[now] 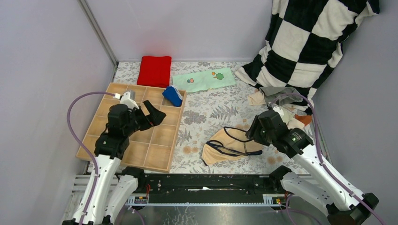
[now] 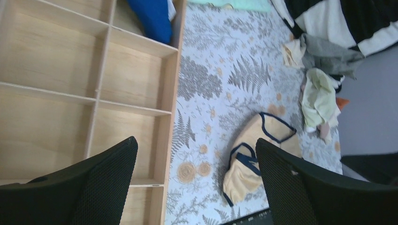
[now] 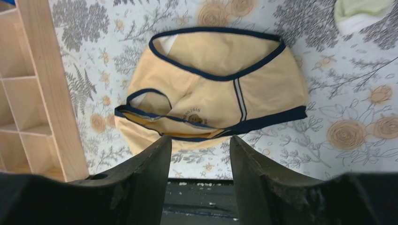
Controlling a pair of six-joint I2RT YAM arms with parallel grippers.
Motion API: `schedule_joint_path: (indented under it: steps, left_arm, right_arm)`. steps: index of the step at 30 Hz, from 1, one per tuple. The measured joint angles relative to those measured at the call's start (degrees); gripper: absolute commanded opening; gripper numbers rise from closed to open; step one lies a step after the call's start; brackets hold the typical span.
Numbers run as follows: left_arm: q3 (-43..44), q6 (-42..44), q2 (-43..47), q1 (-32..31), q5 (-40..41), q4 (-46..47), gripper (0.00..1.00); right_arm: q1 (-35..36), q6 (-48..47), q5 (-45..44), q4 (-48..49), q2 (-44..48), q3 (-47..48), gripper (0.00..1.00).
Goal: Roll the underwear
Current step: Place the underwear at the center of the board.
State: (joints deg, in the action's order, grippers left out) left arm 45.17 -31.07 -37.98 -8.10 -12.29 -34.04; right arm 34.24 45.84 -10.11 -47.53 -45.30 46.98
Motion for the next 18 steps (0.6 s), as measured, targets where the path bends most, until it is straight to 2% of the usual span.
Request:
schedule_joint_path:
  steps: [3,6,10,14,18]
  left_arm:
    - [-0.1,-0.2,-1.3,-0.6,-3.3,0.3,0.99]
    - [-0.7,-1.6,-1.0,-4.0,-3.8,1.6,0.99]
    - [-2.8,-5.2,-2.0,-17.4,0.0,4.9,0.99]
    - [-5.6,-9.4,-7.3,-32.2,6.5,10.3,0.99]
    - [-9.0,-13.0,-14.7,-37.7,10.1,15.0,0.99]
  right_arm:
    - [0.0,0.0,-2.5,0.2,-1.5,0.6,0.63]
    - [0.0,-1.4,-4.2,0.2,-5.3,3.2,0.64]
    - [0.0,-3.7,-3.5,2.1,-10.1,4.3,0.65]
    - [0.0,-3.3,-1.9,3.7,-10.8,3.0,0.65]
    - [0.0,-0.3,-1.3,5.5,-6.6,-2.4,0.65]
